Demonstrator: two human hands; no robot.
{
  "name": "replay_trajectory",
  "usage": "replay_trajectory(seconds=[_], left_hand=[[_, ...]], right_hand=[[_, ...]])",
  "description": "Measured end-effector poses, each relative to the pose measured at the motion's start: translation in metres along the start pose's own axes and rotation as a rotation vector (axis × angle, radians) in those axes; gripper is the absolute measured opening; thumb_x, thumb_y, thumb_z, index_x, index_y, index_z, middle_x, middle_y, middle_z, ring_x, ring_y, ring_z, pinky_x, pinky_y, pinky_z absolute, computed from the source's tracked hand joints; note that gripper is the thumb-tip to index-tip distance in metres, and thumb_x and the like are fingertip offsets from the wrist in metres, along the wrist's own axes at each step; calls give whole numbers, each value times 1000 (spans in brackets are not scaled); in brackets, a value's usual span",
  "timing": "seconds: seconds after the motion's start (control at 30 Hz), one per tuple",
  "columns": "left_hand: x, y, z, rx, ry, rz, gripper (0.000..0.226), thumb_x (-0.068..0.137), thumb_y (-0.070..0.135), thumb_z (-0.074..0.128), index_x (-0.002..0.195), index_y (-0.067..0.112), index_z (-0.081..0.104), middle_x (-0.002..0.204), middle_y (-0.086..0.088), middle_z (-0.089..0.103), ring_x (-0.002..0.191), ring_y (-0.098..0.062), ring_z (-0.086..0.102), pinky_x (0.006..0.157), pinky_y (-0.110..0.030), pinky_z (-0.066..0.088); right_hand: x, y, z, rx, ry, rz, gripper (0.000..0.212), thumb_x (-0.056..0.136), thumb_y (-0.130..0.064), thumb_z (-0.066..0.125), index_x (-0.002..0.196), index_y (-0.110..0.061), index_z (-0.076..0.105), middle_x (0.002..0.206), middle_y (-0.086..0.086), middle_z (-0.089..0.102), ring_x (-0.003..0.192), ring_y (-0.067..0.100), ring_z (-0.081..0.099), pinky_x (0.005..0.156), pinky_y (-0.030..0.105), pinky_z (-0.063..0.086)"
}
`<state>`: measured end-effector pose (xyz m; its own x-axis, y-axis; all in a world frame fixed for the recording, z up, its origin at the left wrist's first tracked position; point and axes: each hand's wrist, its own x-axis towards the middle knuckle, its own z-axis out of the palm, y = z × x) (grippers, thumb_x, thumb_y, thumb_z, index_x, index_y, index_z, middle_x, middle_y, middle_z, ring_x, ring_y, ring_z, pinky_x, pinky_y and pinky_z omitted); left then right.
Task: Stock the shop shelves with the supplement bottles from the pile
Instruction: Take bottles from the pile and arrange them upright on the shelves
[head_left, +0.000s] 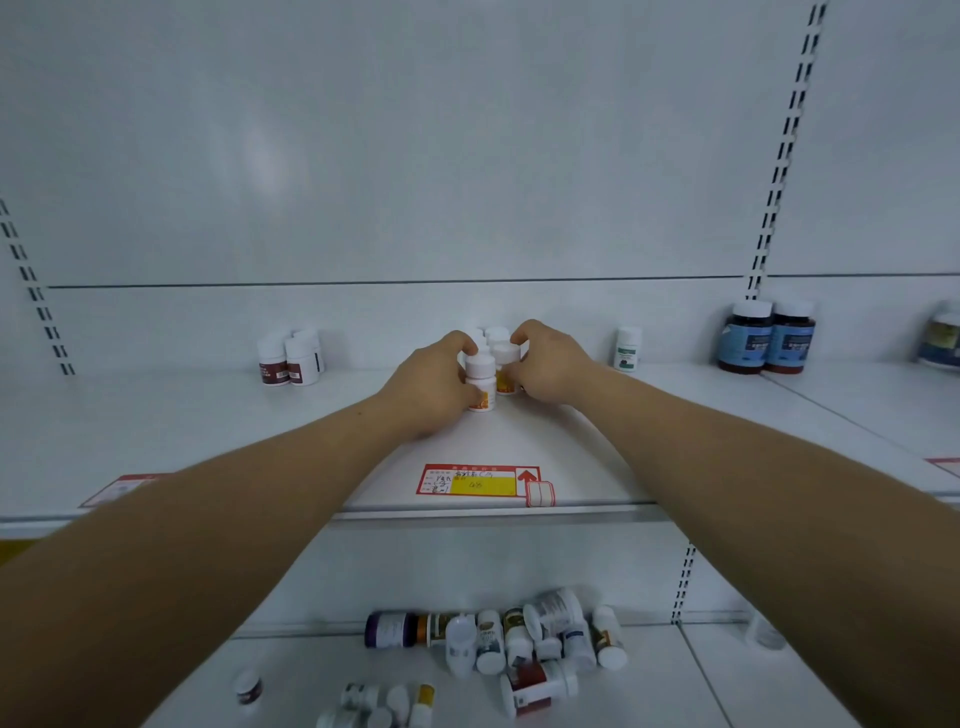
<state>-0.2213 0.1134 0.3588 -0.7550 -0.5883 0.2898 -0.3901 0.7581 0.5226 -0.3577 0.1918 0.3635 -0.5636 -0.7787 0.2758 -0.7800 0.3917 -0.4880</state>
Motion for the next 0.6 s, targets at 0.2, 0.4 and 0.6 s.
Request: replay_trajectory(seconds=[0.2,0.4,0.6], left_hand=[[4,-4,2,-4,27,3,52,86,20,66,130,21,39,109,-7,58,88,-21,56,75,-29,45],[14,-3,4,-24,46,58,51,83,25,68,128,22,46,107,-3,55,89,-19,53,73,-26,38],[20,-10,8,46,26,77,52,84,30,65,133,25,48,125,-6,47,109,-23,50,87,-26,36]], right_hand=[[4,2,1,-38,-5,-32,39,92,-21,54,129,-11,42,116,14,59,89,22,49,75,29,38],[8,1,3,-34,-6,-48,44,91,-20,56,131,-10,41,119,15,56,98,26,52,76,28,36],[14,-2,5,-91,-69,-132,13,85,-14,53,98,-11,55,114,16,57,92,27,53,73,28,37]])
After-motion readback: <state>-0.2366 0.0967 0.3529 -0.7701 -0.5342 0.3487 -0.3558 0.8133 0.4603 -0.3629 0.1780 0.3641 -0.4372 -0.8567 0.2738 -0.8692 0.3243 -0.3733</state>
